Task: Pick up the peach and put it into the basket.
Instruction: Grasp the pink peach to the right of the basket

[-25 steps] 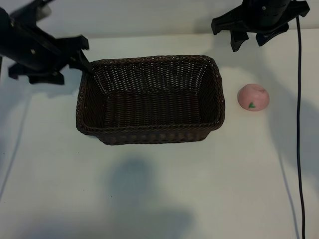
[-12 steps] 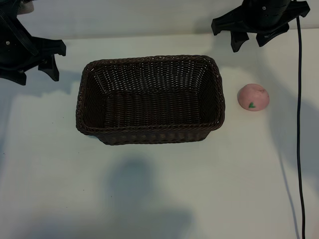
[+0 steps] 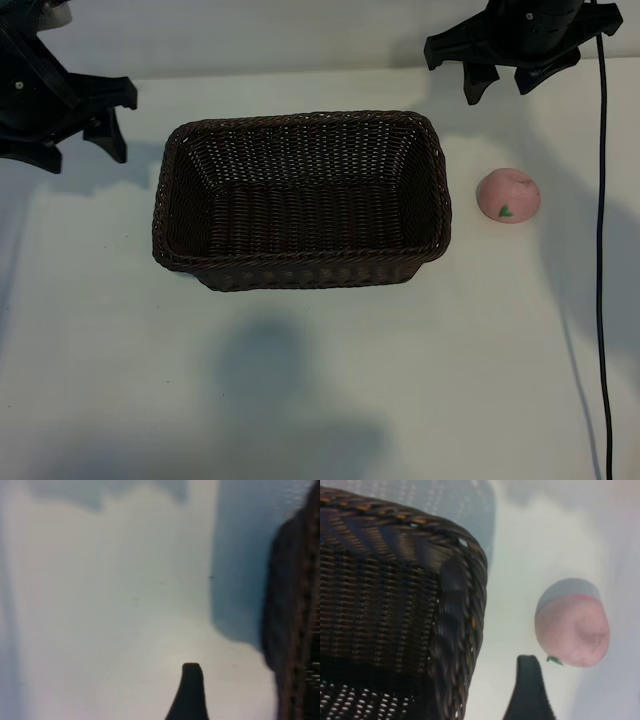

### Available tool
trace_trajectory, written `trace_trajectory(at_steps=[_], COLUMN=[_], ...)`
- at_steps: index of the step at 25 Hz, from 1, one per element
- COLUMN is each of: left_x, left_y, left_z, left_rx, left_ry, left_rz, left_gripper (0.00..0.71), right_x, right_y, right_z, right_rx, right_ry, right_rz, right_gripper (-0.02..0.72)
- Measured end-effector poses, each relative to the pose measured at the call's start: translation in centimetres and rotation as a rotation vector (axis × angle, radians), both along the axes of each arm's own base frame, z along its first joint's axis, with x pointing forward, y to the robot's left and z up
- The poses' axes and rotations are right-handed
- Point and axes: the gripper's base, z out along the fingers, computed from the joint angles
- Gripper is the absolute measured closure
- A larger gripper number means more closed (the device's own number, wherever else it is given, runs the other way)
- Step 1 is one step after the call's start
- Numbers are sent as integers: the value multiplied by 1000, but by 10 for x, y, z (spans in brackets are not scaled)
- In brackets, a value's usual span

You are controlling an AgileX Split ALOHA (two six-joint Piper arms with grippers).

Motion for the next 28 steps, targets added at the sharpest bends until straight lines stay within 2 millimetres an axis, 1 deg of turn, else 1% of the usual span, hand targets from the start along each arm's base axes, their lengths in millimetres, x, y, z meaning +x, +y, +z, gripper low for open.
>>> trace_trajectory(at_steps=[5,14,23,28], left_x=[1,2,3,5], left_y=[-8,-8,-9,-10], left_z=[2,2,3,4], left_rx=[-86,-90,-93,-116], left_ry=[-19,-25,-44,-64], left_rz=[-20,-28,-23,-13], left_gripper=[111,113,113,113], right_x=[-1,-1,2,5], right_y=[-1,-1,-7,-8], right_z=[0,0,0,-7], right_rx=[-6,-10,-73,-85], right_ry=[14,14,-16,-2], right_rz=[-2,-7,-31,-35], right_gripper=[196,196,196,196])
